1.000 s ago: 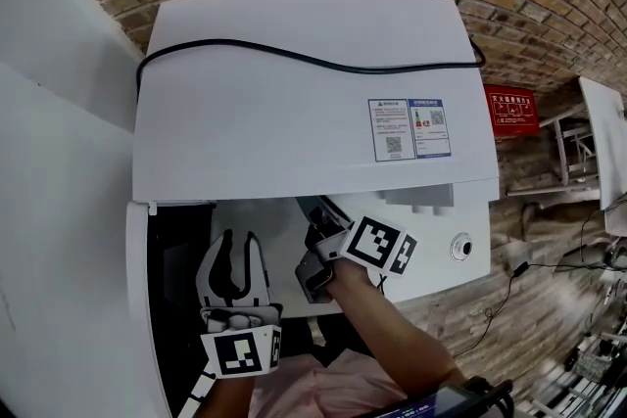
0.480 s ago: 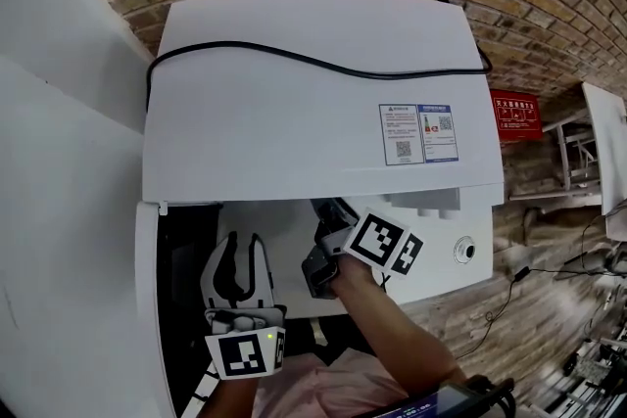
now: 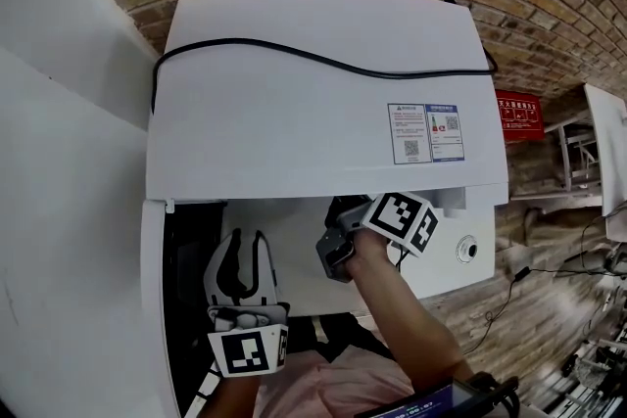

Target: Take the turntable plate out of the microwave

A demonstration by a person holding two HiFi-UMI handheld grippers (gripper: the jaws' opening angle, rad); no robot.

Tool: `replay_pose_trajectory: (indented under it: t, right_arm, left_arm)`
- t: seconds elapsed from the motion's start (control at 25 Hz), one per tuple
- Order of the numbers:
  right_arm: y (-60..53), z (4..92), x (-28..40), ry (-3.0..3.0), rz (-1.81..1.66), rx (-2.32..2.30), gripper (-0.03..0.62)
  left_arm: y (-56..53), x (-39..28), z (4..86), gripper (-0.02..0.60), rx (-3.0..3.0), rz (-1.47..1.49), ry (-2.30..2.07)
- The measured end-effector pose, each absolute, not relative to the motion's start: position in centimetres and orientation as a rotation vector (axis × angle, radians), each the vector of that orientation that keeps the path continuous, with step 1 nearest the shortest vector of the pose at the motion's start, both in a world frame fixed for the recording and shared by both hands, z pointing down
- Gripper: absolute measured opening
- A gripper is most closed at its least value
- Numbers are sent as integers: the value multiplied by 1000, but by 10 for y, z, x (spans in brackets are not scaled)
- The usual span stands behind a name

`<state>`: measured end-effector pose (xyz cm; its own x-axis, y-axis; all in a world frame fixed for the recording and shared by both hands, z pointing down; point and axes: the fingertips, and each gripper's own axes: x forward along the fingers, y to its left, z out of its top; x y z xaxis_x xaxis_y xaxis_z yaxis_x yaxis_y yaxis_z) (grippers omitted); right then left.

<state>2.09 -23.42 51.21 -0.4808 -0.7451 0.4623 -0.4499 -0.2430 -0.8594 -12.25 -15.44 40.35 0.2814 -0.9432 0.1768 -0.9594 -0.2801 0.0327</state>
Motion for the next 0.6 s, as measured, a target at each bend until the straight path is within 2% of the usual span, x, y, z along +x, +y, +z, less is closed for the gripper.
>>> replay_pose_trajectory:
  t: [0.6]
  right_arm:
    - [-207, 507, 19, 1714, -1787, -1382, 26]
  left_arm:
    - [-150, -123, 405, 95, 2410, 189, -1798]
